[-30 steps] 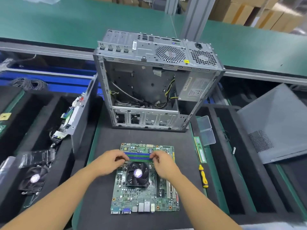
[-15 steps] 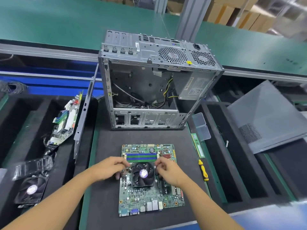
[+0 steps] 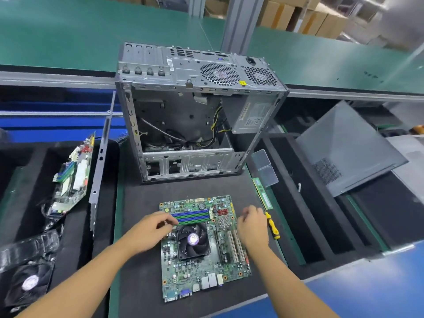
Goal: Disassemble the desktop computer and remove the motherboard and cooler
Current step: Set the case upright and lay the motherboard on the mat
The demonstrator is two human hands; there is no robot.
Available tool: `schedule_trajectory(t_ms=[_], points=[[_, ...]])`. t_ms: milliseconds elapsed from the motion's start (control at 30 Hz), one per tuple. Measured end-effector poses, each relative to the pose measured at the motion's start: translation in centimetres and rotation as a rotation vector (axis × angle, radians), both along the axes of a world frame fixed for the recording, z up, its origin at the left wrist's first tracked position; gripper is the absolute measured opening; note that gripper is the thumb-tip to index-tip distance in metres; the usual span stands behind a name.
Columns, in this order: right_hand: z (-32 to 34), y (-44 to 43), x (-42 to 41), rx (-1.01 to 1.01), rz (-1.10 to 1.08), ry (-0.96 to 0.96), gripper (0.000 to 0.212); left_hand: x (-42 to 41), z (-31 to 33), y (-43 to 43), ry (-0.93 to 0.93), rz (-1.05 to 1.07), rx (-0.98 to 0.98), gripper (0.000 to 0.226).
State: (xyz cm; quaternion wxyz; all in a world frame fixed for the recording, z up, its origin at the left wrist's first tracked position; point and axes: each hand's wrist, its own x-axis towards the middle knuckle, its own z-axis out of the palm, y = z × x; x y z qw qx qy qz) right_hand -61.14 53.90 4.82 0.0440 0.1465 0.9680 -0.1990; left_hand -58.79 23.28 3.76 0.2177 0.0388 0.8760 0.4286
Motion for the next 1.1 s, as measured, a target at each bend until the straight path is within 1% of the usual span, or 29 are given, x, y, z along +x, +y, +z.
schedule_trajectory(t_ms=[67, 100, 167, 233, 267, 300, 367, 433, 500, 533, 633, 700, 733, 833, 900, 967, 1000, 1067, 1100], points=[[-0.3, 2.1, -0.3, 0.228, -0.125, -0.049, 0.033, -0.5, 0.8, 0.9, 0.026, -0.044, -0.029, 0.014], [-0.4, 3.3, -0.3, 0.289, -0.176, -0.101, 0.037, -0.7, 1.0, 1.3, 0.033, -0.058, -0.033, 0.013], [-0.9, 5.4, -0.4, 0.329, -0.228, -0.230, 0.038, -0.9, 1.5, 2.1, 0.047, -0.082, -0.051, 0.010], [-1.7, 7.1, -0.5, 0.303, -0.219, -0.354, 0.037, -0.9, 1.8, 2.7, 0.068, -0.115, -0.067, 0.009], [-2.0, 7.6, -0.5, 0.281, -0.209, -0.371, 0.035, -0.9, 1.9, 3.0, 0.078, -0.145, -0.076, 0.021], [-2.4, 8.1, -0.5, 0.261, -0.198, -0.356, 0.032, -0.9, 2.0, 3.4, 0.089, -0.194, -0.100, 0.040], [-2.5, 8.4, -0.5, 0.181, -0.200, -0.243, 0.024, -0.8, 2.2, 4.3, 0.136, -0.337, -0.214, 0.083], [-1.8, 7.8, -0.4, 0.070, -0.181, -0.085, 0.020, -0.6, 2.0, 5.5, 0.177, -0.479, -0.372, 0.117], [-0.5, 6.7, -0.4, 0.003, -0.053, 0.068, 0.019, 0.0, 1.5, 7.0, 0.169, -0.550, -0.493, 0.137], [0.4, 6.1, -0.4, -0.045, 0.011, 0.136, 0.016, 0.3, 1.1, 7.6, 0.177, -0.545, -0.535, 0.140], [3.1, 4.1, -0.3, -0.174, 0.166, 0.315, 0.006, 0.7, 0.2, 8.7, 0.276, -0.425, -0.625, 0.124], [5.0, 2.6, -0.2, -0.215, 0.250, 0.416, 0.005, 0.8, 0.0, 8.8, 0.310, -0.380, -0.619, 0.114], [5.9, 1.8, -0.2, -0.238, 0.281, 0.434, 0.006, 0.7, -0.1, 8.7, 0.319, -0.362, -0.600, 0.110], [8.7, -0.3, 0.0, -0.333, 0.356, 0.389, 0.011, 0.9, -0.2, 8.6, 0.330, -0.322, -0.555, 0.102], [10.1, -1.4, 0.3, -0.380, 0.402, 0.334, 0.007, 0.9, -0.2, 8.6, 0.312, -0.326, -0.537, 0.109], [10.9, -2.2, 0.6, -0.397, 0.463, 0.234, 0.006, 0.8, 0.2, 8.7, 0.251, -0.264, -0.447, 0.114], [11.1, -2.4, 0.7, -0.395, 0.496, 0.181, 0.007, 0.7, 0.4, 8.7, 0.230, -0.192, -0.370, 0.107], [11.0, -2.8, 0.8, -0.377, 0.540, 0.110, 0.008, 0.5, 0.7, 8.8, 0.258, -0.063, -0.241, 0.072], [10.9, -2.8, 0.9, -0.367, 0.548, 0.091, 0.008, 0.4, 0.9, 9.0, 0.282, -0.046, -0.228, 0.055]])
